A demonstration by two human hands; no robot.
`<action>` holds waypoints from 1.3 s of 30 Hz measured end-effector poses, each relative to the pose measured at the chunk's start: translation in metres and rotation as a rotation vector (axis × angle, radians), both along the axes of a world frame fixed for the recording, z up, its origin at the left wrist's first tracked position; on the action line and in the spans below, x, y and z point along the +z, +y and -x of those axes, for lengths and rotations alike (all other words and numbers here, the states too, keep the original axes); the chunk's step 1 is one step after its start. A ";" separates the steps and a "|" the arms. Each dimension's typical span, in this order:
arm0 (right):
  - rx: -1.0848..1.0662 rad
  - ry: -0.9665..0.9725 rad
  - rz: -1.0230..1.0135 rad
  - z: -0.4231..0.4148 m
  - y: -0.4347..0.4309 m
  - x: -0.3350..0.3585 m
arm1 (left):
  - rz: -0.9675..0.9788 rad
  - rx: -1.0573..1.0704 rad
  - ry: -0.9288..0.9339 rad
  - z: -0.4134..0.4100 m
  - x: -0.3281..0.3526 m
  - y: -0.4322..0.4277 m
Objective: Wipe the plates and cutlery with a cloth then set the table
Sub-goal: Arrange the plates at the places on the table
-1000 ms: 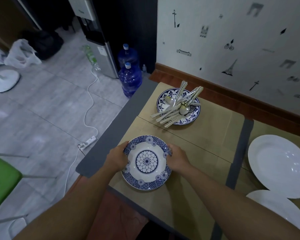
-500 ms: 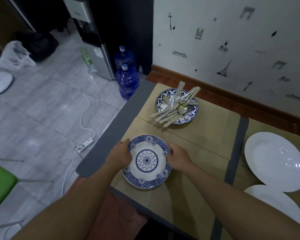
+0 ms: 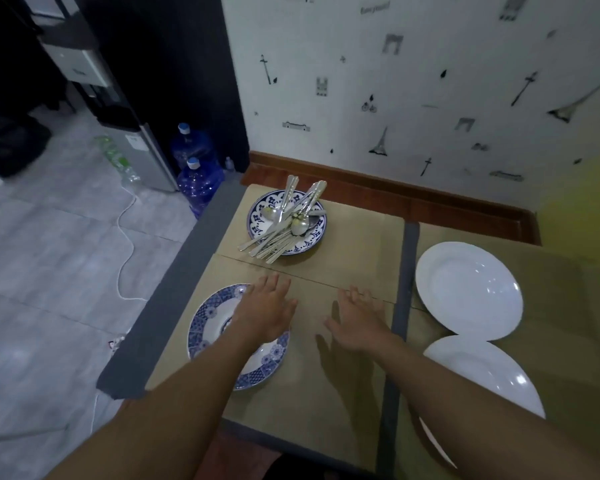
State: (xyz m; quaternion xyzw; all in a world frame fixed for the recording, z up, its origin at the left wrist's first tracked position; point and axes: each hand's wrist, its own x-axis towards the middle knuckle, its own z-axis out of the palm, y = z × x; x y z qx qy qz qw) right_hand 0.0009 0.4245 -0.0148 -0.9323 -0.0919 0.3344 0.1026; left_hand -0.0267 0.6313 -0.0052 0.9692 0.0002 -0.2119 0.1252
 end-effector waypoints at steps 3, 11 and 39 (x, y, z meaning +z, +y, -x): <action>-0.049 -0.034 0.013 -0.004 -0.036 0.004 | -0.014 -0.056 0.009 -0.012 0.004 -0.035; -0.176 -0.063 0.041 -0.011 -0.130 0.005 | 0.004 -0.206 0.005 -0.051 0.007 -0.137; -0.756 -0.132 -0.136 -0.097 -0.328 -0.024 | 0.319 0.092 0.072 -0.144 -0.064 -0.296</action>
